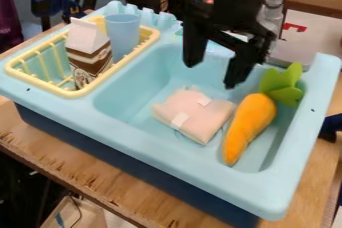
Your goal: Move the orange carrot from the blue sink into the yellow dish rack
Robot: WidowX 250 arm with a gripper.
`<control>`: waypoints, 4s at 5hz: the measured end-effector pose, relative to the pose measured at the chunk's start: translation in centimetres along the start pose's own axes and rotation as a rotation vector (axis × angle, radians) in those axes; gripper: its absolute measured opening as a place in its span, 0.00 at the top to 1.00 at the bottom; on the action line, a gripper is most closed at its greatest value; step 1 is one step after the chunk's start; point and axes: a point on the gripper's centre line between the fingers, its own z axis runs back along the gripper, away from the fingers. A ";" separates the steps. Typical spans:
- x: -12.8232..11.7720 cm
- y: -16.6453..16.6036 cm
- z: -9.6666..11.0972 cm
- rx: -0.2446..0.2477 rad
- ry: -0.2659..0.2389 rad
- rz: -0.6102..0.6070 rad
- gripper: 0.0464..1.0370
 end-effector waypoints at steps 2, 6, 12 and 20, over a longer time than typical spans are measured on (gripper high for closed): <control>0.7 -1.2 -2.8 0.010 0.075 0.008 0.04; 1.3 -4.3 -3.8 -0.026 0.068 0.005 0.04; 2.0 -4.9 -5.9 -0.103 0.052 -0.071 0.64; -5.4 2.5 6.3 -0.079 -0.152 -0.219 0.94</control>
